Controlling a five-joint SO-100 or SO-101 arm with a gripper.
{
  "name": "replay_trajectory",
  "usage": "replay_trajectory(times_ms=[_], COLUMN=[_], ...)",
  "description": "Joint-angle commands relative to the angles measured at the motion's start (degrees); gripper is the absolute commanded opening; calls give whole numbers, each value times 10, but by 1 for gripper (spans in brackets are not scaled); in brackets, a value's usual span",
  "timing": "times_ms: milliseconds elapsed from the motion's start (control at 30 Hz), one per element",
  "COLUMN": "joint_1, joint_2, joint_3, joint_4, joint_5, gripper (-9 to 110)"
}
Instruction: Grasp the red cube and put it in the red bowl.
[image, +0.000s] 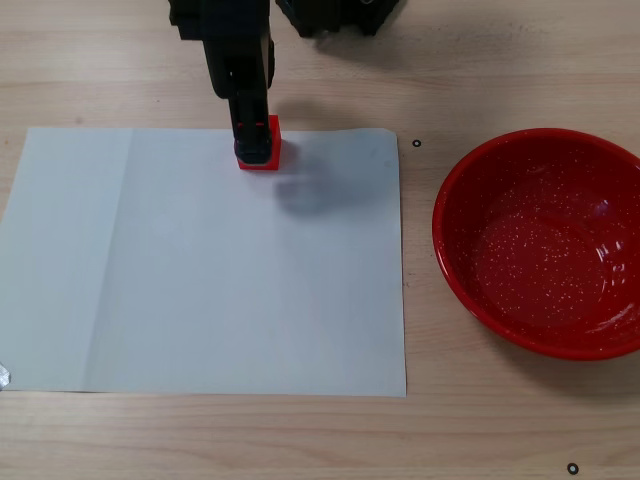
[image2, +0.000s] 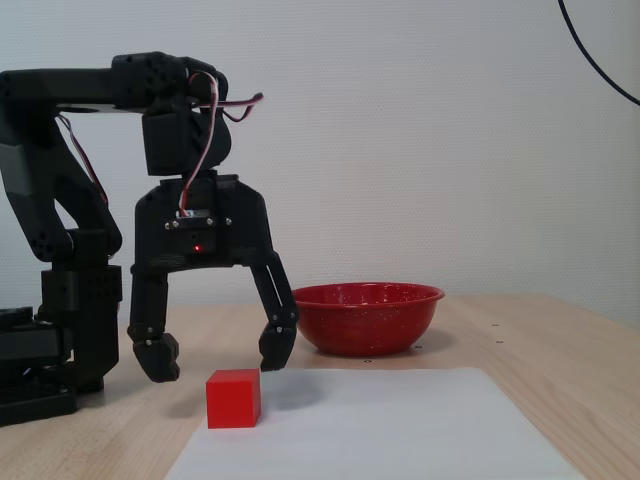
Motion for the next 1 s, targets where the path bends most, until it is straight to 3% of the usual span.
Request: replay_trajectory(times_ms=[0,967], joint_1=[6,11], joint_2=[4,-46], joint_3=[-25,-17], joint_4=[-13,-72], joint_5=[-9,-11], gripper=[34,30])
